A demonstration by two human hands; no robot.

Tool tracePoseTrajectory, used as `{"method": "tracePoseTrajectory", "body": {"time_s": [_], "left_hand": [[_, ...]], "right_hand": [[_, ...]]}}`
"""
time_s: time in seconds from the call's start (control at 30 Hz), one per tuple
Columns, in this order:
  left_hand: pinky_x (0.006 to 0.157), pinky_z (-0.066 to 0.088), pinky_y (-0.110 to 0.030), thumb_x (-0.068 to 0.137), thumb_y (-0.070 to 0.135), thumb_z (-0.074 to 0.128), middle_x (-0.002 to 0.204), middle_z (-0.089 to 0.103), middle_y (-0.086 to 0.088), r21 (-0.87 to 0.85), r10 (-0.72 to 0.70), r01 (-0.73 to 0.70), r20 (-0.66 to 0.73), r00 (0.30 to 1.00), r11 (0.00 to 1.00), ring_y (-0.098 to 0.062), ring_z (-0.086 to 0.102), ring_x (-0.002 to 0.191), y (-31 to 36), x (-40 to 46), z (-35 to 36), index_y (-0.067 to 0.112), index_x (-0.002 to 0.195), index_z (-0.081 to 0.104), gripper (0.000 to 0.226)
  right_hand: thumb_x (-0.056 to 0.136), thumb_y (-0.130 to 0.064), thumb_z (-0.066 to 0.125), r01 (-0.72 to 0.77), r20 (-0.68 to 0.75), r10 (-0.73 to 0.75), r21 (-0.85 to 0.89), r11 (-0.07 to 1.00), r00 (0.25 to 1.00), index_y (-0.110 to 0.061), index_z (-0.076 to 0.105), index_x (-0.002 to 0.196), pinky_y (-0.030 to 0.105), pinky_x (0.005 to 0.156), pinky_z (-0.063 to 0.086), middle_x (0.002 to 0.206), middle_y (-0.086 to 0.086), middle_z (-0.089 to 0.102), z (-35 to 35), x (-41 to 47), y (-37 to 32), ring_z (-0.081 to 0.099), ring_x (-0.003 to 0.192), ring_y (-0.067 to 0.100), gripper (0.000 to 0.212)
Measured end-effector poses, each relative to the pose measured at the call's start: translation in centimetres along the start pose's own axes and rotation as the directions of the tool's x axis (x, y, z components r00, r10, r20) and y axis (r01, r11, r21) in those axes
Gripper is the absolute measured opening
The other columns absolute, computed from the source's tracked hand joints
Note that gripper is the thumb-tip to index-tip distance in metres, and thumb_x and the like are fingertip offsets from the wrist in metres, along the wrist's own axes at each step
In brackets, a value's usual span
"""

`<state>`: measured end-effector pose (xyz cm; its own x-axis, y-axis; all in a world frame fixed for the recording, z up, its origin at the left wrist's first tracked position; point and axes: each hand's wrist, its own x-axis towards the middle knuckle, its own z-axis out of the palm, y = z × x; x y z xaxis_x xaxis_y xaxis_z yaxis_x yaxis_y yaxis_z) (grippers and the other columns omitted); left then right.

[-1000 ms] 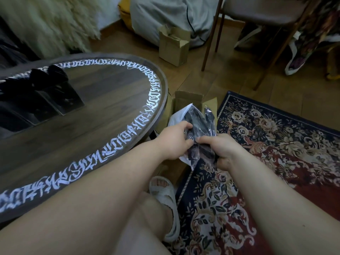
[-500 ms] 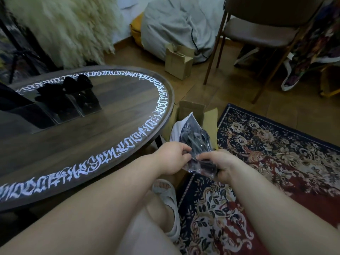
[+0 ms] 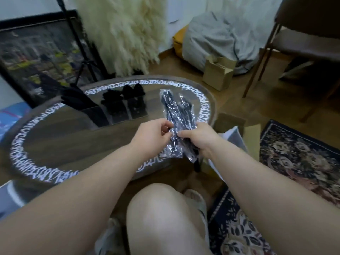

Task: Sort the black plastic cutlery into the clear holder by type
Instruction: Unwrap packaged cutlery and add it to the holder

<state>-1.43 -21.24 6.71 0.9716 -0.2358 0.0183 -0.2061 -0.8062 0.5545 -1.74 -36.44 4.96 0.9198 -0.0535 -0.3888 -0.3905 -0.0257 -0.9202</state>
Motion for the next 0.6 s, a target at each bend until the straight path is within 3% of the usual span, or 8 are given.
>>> {"method": "tracePoseTrajectory", "body": {"time_s": [0.17, 0.3, 0.4, 0.6], "left_hand": [[0.087, 0.049, -0.027, 0.092, 0.028, 0.059, 0.107, 0.067, 0.008, 0.108, -0.144, 0.144, -0.009, 0.99, 0.984, -0.011, 0.061, 0.096, -7.0, -0.4, -0.1, 0.027, 0.122, 0.059, 0.03], [0.091, 0.047, -0.034, 0.094, 0.034, 0.051, 0.118, 0.063, 0.003, 0.257, -0.192, 0.162, 0.094, 0.977, 0.953, -0.02, 0.055, 0.109, -10.1, -1.0, 0.6, 0.033, 0.135, 0.048, 0.041], [0.101, 0.038, -0.037, 0.095, 0.041, 0.047, 0.134, 0.047, -0.001, 0.309, -0.178, 0.133, 0.123, 0.976, 0.942, -0.023, 0.037, 0.124, -10.9, -1.2, 0.4, 0.039, 0.142, 0.039, 0.047], [0.103, 0.037, -0.041, 0.088, 0.053, 0.053, 0.136, 0.037, -0.001, 0.31, -0.064, 0.07, -0.03, 0.997, 0.948, -0.022, 0.034, 0.124, -8.4, -1.5, 0.0, 0.04, 0.146, 0.029, 0.064]], "right_hand": [[0.074, -0.014, 0.077, 0.01, 0.072, 0.002, -0.161, 0.987, 0.997, -0.016, 0.062, 0.1, 0.045, 0.077, 0.058, 0.094, 0.009, 0.071, 6.3, 4.5, 2.2, 0.07, 0.082, 0.027, 0.03], [0.065, -0.049, 0.08, 0.116, 0.04, -0.111, -0.526, 0.843, 0.993, -0.018, 0.044, 0.127, 0.044, 0.091, 0.05, 0.117, 0.003, 0.062, 8.2, 6.5, 2.6, 0.06, 0.106, 0.025, 0.078], [0.065, -0.064, 0.073, 0.123, 0.031, -0.134, -0.634, 0.764, 0.991, -0.019, 0.018, 0.148, 0.049, 0.105, 0.039, 0.144, 0.006, 0.043, 8.2, 6.3, 2.2, 0.039, 0.132, 0.032, 0.109], [0.076, -0.053, 0.072, 0.221, 0.049, -0.242, -0.606, 0.764, 0.969, -0.019, 0.018, 0.151, 0.039, 0.11, 0.032, 0.154, 0.005, 0.027, 5.3, 3.4, 1.8, 0.031, 0.139, 0.024, 0.098]]}}
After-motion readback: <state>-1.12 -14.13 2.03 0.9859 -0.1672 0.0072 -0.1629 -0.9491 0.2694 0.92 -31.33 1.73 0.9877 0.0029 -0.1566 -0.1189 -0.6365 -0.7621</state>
